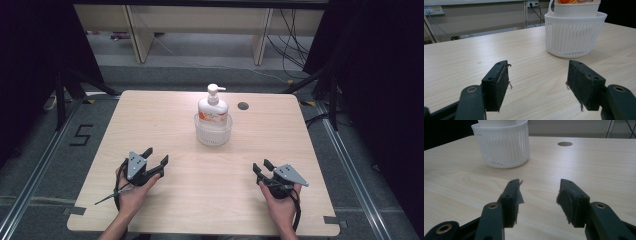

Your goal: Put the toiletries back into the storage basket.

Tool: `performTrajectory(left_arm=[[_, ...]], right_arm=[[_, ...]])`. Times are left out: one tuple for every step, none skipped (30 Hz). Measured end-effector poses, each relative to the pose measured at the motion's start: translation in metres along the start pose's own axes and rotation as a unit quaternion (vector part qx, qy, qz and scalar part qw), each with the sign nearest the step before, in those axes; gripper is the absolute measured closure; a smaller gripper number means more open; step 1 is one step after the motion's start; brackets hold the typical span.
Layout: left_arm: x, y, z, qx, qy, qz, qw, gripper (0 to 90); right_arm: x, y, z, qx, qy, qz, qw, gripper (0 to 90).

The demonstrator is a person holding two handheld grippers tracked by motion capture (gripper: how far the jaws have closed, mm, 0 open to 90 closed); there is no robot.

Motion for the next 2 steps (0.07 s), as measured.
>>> performTrajectory(left_arm=[[0.0002,0.0005,0.0006,0.001,0.002,0.000,1.0000,33.2],[0.0001,0.0007,0.0008,0.003,0.000,0.000,1.0000,33.2]], right_arm=[[-0.0001,-0.0001,0.0000,0.000,-0.001,-0.002,1.0000,51.7],[-0.0005,-0.0002,0.0002,-0.001,-0.005,-0.002,1.0000,51.4]])
Point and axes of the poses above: each handheld gripper's, and its own axes: y roughly backward along the jaws, z roughly out of its underside, x roughly to its right, the point moved 4 cm from there along -y, roughly forward along the jaws, and after that the axes turned 10 degrees about -y, right-handed, at the moved point
